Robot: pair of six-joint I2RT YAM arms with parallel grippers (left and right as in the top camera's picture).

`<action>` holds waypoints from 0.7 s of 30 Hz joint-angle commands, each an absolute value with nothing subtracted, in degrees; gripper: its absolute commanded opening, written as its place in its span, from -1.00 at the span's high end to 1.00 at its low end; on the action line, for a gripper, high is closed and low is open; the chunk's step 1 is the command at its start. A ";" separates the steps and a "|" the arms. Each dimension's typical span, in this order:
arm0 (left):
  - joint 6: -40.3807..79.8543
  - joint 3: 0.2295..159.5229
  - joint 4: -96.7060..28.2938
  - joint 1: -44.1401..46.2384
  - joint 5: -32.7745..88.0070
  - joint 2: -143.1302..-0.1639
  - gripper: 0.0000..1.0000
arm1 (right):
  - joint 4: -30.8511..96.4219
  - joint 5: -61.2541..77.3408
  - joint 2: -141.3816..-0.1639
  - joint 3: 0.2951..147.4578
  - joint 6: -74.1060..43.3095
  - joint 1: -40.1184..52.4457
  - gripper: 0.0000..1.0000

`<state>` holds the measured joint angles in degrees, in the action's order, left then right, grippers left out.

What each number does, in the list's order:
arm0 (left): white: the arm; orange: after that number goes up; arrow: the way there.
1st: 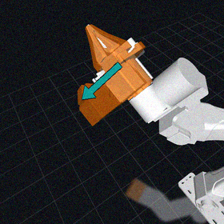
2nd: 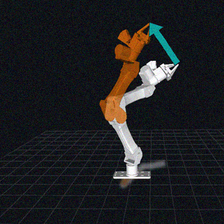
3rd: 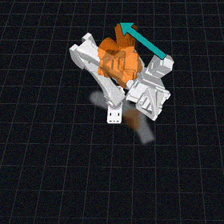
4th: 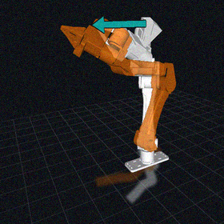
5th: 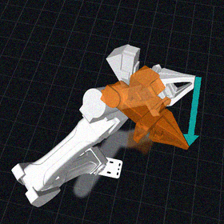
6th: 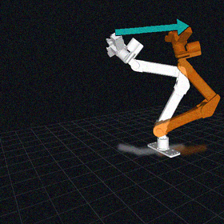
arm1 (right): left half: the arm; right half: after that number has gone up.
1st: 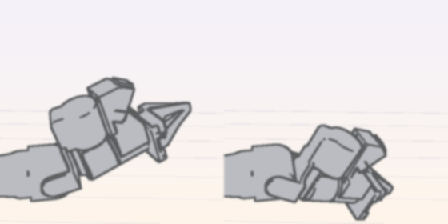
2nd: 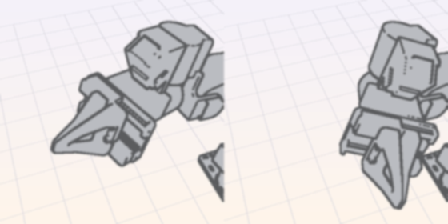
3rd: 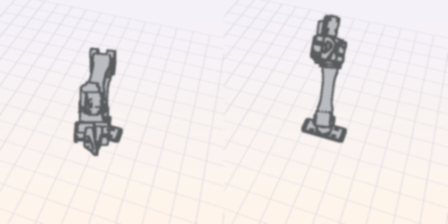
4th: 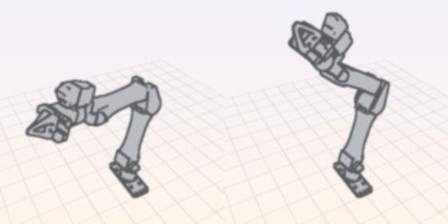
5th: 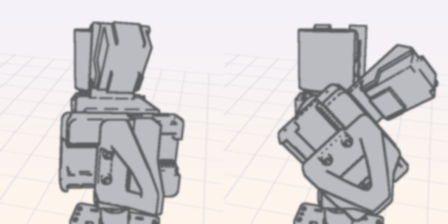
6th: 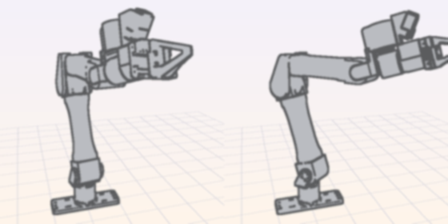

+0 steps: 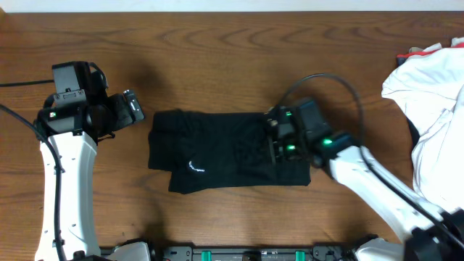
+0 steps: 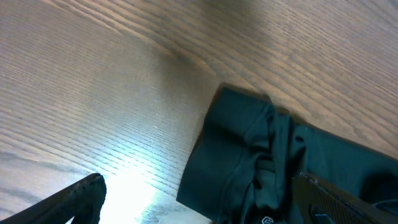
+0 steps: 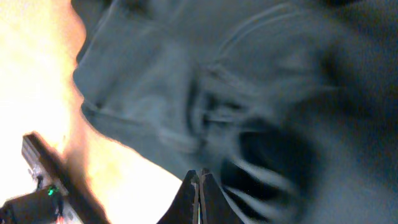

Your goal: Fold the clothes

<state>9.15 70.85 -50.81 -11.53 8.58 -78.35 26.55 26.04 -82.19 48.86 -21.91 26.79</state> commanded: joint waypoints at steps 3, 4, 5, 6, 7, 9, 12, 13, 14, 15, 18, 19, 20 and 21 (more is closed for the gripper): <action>9.06 71.48 -50.94 -11.55 8.10 -77.84 -0.96 | 35.92 20.71 -80.71 49.69 -20.69 19.81 0.97; 9.06 71.48 -50.94 -11.55 8.10 -77.84 -0.96 | 37.23 20.43 -81.28 49.63 -20.69 19.49 0.98; 9.06 71.48 -50.94 -11.55 8.10 -77.84 -0.96 | 38.02 19.84 -82.48 49.45 -20.71 19.46 0.98; 9.06 71.48 -50.94 -11.55 8.10 -77.84 -0.96 | 38.17 19.86 -83.50 49.34 -20.71 19.62 0.98; 9.06 71.48 -50.94 -11.55 8.10 -77.84 -0.96 | 38.09 19.88 -84.99 49.28 -20.75 19.94 0.98; 9.06 71.48 -50.94 -11.55 8.10 -77.84 -0.96 | 37.26 19.92 -87.90 49.28 -21.30 20.91 0.97; 9.06 71.48 -50.94 -11.55 8.10 -77.84 -0.96 | 34.13 22.87 -93.27 49.28 -22.68 23.40 0.97; 9.06 71.48 -50.94 -11.55 8.10 -77.84 -0.96 | 32.23 25.76 -94.78 49.28 -22.65 24.34 0.97; 9.06 71.48 -50.94 -11.55 8.10 -77.84 -0.96 | 29.71 29.41 -96.07 49.28 -22.61 25.41 0.97; 9.06 71.48 -50.94 -11.55 8.10 -77.84 -0.96 | 26.17 34.11 -97.27 49.28 -22.00 26.74 0.97; 9.06 71.48 -50.94 -11.55 8.10 -77.84 -0.96 | 17.19 43.75 -98.19 49.30 -21.56 30.61 0.97; 9.06 71.48 -50.94 -11.55 8.10 -77.84 -0.96 | 15.42 45.10 -98.04 49.34 -21.54 31.70 0.97; 9.06 71.48 -50.94 -11.57 8.10 -77.84 -0.96 | 14.55 45.47 -97.60 49.56 -21.56 32.69 0.97; 9.06 71.48 -50.94 -11.55 8.10 -77.84 -0.96 | 14.41 45.23 -97.06 49.80 -21.26 33.23 0.98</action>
<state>9.17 70.85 -50.81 -11.53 8.58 -78.35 15.27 36.82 -98.19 49.12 -21.89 30.81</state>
